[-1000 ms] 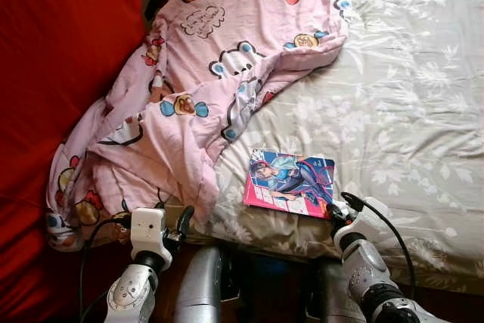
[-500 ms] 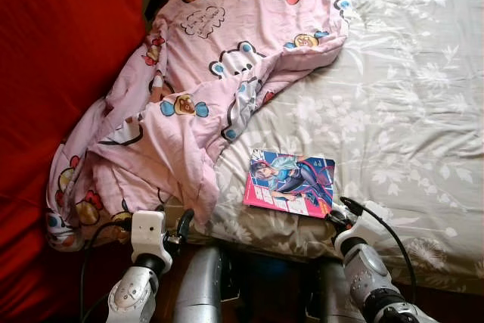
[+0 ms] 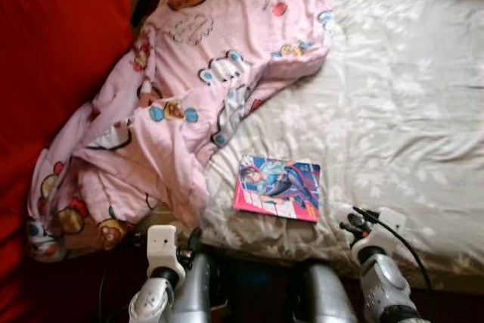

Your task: Clean up the room

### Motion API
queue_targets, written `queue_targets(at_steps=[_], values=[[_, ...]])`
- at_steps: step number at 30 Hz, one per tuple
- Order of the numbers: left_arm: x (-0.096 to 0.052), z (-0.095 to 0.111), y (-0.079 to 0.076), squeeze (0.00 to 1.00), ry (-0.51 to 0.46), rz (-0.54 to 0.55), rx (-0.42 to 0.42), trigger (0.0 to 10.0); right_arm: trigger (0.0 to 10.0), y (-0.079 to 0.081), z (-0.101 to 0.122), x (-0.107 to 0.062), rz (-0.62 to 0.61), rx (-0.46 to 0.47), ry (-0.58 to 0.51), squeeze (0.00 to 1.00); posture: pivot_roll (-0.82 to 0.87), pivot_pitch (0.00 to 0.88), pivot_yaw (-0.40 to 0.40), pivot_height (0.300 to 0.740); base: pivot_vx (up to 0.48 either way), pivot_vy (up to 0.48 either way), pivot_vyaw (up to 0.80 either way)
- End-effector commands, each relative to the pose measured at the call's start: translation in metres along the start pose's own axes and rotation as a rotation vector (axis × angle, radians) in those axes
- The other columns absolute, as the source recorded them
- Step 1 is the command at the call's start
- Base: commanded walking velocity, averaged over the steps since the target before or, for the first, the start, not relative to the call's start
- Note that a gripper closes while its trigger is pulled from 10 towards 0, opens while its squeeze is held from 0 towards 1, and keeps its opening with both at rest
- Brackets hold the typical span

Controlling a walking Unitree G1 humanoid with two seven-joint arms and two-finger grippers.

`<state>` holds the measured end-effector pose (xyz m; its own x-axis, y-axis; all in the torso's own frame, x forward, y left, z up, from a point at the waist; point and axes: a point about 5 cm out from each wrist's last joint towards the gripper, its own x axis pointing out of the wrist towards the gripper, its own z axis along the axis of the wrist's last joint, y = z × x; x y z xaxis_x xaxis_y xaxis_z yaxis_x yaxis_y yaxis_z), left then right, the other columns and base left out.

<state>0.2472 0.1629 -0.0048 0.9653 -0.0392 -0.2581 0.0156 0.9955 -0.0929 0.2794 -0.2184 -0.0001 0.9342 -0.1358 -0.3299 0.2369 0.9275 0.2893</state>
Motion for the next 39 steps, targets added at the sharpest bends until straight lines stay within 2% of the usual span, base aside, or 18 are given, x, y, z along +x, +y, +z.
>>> queue_targets(at_steps=[1, 3, 4, 6, 8, 10, 13, 17, 19, 27, 33, 39], values=[[-0.008, -0.018, 0.002, 0.0, 0.069, 0.015, 0.006, 10.0, 0.0, -0.005, -0.014, -0.008, 0.004, -0.031, 0.042, 0.0, -0.08, 0.188, -0.015, 0.641, 0.0, 0.0, 0.0], [-0.008, -0.018, 0.002, 0.0, 0.075, 0.016, 0.006, 10.0, 0.0, -0.005, -0.015, -0.009, 0.007, -0.04, 0.047, 0.0, -0.08, 0.188, -0.015, 0.641, 0.0, 0.0, 0.0], [-0.009, -0.022, 0.002, 0.0, 0.093, 0.018, 0.008, 10.0, 1.7, -0.005, -0.021, -0.012, 0.016, -0.066, 0.073, 0.0, -0.08, 0.168, -0.006, 0.641, 0.0, 0.0, 0.0], [-0.012, -0.029, 0.004, 0.0, 0.129, 0.024, 0.008, 10.0, 10.0, -0.004, -0.035, -0.018, 0.029, -0.094, 0.131, 0.0, -0.07, 0.157, 0.005, 0.641, 0.0, 0.0, 0.0], [-0.015, -0.04, 0.009, 0.0, 0.192, 0.032, -0.014, 10.0, 10.0, 0.001, -0.053, -0.026, 0.053, -0.109, 0.209, 0.0, -0.07, 0.143, 0.009, 0.641, 0.0, 0.0, 0.0], [-0.016, -0.042, 0.01, 0.0, 0.212, 0.03, -0.015, 10.0, 10.0, 0.003, -0.057, -0.027, 0.059, -0.114, 0.229, 0.0, -0.07, 0.143, 0.009, 0.641, 0.0, 0.0, 0.0], [-0.021, -0.052, 0.026, 0.0, 0.29, 0.081, -0.02, 10.0, 10.0, 0.014, -0.077, -0.036, 0.107, -0.182, 0.331, 0.0, -0.08, 0.134, 0.007, 0.641, 0.0, 0.0, 0.0], [-0.028, -0.062, 0.037, 0.0, 0.377, 0.107, -0.014, 10.0, 10.0, 0.014, -0.092, -0.046, 0.108, -0.225, 0.423, 0.0, -0.07, 0.122, 0.03, 0.641, 0.0, 0.0, 0.0], [-0.03, -0.064, 0.04, 0.0, 0.395, 0.11, -0.014, 10.0, 10.0, 0.013, -0.095, -0.047, 0.095, -0.222, 0.436, 0.0, -0.06, 0.116, 0.049, 0.641, 0.0, 0.0, 0.0], [-0.038, -0.067, 0.067, 0.0, 0.472, 0.16, 0.006, 10.0, 10.0, 0.013, -0.113, -0.062, 0.038, -0.225, 0.493, 0.0, -0.07, 0.074, 0.109, 0.641, 0.0, 0.0, 0.0], [-0.038, -0.066, 0.07, 0.0, 0.482, 0.156, 0.004, 10.0, 10.0, 0.005, -0.118, -0.069, 0.015, -0.251, 0.519, 0.0, -0.09, 0.059, 0.106, 0.675, 0.0, 0.0, 0.0], [-0.039, -0.071, 0.063, 0.0, 0.501, 0.157, -0.019, 10.0, 10.0, -0.011, -0.112, -0.068, -0.018, -0.294, 0.509, 0.0, -0.11, 0.039, 0.097, 0.72, 0.0, 0.0, 0.0]])
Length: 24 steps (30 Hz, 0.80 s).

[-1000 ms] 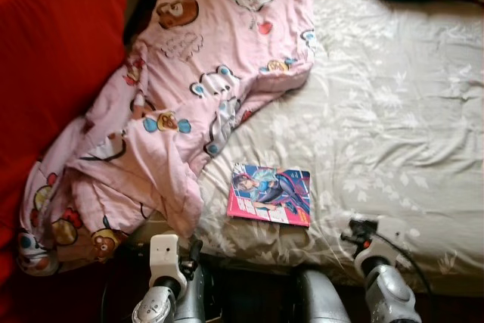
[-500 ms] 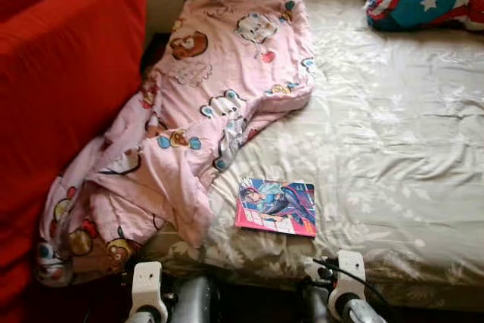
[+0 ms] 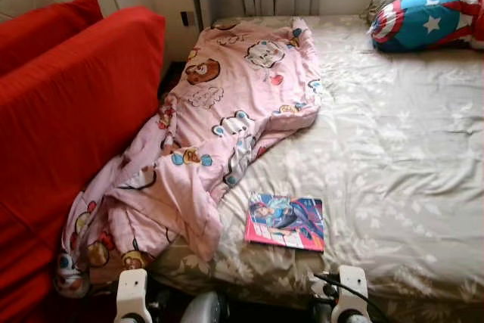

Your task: Clean up the room

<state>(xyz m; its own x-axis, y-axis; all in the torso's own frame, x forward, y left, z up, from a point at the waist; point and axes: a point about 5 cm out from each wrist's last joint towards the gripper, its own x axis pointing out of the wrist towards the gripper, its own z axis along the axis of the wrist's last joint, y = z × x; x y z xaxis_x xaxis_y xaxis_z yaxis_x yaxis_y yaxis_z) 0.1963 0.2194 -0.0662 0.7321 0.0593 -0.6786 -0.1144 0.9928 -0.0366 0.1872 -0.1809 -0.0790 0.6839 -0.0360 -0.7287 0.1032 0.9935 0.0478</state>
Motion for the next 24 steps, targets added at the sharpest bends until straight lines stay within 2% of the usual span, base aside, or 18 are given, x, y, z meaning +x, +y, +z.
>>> queue_targets(at_steps=[1, 4, 10, 19, 24], values=[[-0.002, -0.008, 0.001, 0.0, 0.039, 0.009, -0.005, 10.0, 10.0, -0.004, -0.004, -0.001, -0.02, -0.005, 0.021, 0.0, -0.11, 0.037, 0.097, 0.73, 0.0, 0.0, 0.0], [-0.003, -0.015, -0.005, 0.0, 0.063, 0.006, -0.014, 10.0, 10.0, -0.014, -0.001, -0.001, -0.047, -0.01, 0.017, 0.0, -0.11, 0.029, 0.08, 0.74, 0.0, 0.0, 0.0], [-0.006, -0.03, -0.02, 0.0, 0.104, -0.009, -0.056, 10.0, 10.0, -0.022, 0.003, -0.001, -0.067, -0.009, 0.015, 0.0, -0.1, 0.017, 0.033, 0.74, 0.0, 0.0, 0.0], [-0.007, -0.038, -0.027, 0.0, 0.149, -0.002, -0.082, 10.0, 10.0, -0.014, 0.013, 0.003, -0.029, -0.02, 0.004, 0.0, -0.13, 0.004, 0.011, 0.74, 0.0, 0.0, 0.0], [-0.003, -0.027, -0.026, 0.0, 0.121, -0.002, -0.068, 10.0, 10.0, -0.011, 0.018, 0.005, -0.038, -0.003, 0.002, 0.0, -0.1, 0.028, 0.014, 0.74, 0.0, 0.0, 0.0]])
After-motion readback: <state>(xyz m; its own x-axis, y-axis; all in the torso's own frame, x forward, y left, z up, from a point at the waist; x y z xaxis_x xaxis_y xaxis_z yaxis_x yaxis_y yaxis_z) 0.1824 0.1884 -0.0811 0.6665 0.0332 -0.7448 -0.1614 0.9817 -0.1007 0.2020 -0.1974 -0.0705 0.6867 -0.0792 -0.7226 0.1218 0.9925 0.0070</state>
